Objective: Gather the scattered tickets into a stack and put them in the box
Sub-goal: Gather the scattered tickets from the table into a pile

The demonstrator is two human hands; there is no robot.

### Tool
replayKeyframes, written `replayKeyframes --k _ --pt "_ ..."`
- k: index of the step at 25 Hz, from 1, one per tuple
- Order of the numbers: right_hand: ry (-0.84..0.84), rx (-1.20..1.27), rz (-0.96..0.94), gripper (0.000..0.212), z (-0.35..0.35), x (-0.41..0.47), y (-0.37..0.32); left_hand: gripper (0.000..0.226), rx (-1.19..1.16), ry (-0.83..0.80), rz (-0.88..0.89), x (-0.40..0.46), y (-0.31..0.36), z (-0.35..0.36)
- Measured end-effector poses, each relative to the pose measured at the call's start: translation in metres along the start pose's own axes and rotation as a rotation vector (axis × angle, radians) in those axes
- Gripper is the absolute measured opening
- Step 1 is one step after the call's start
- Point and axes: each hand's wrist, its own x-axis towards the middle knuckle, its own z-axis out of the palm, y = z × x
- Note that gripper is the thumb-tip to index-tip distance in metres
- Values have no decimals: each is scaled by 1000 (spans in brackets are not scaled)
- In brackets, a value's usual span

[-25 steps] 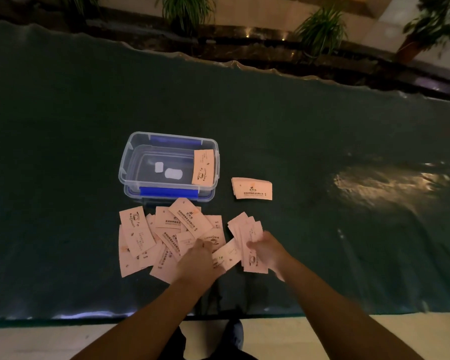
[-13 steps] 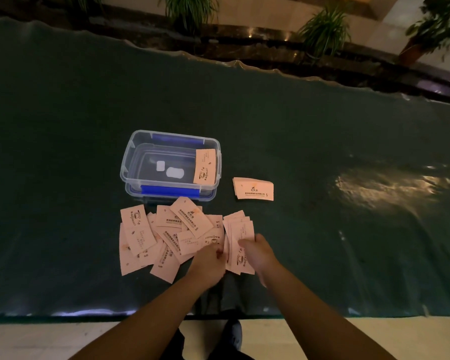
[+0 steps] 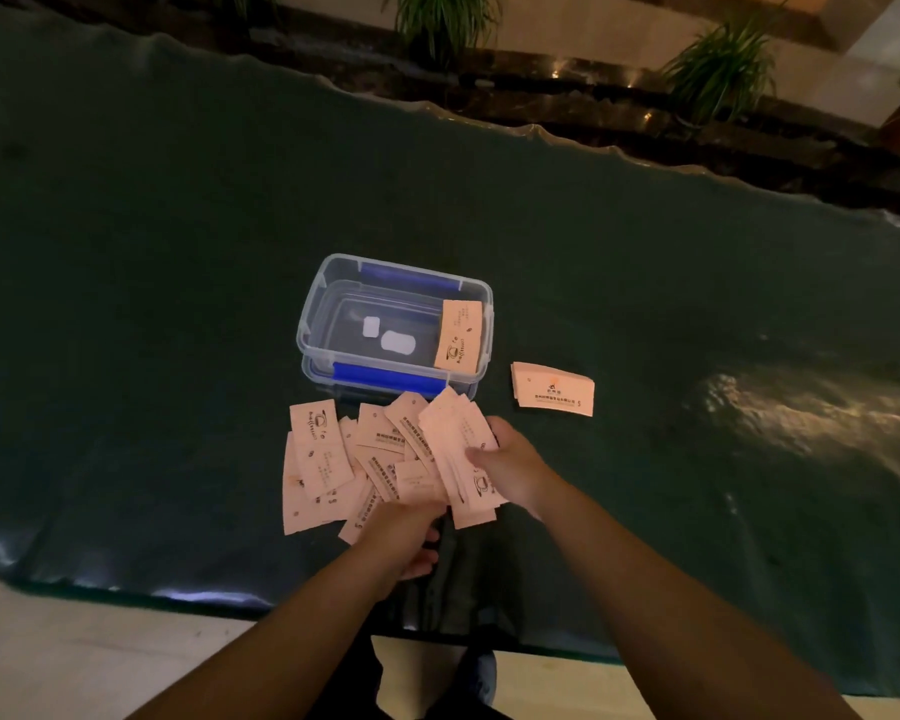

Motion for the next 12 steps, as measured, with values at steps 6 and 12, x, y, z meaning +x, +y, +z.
replayKeyframes --k 6,12 --pt "-56 -173 -70 41 12 21 -15 16 -265 2 -62 -1 -3 5" --pt "-89 -212 -91 55 14 26 -17 13 -374 15 -74 0 -1 8"
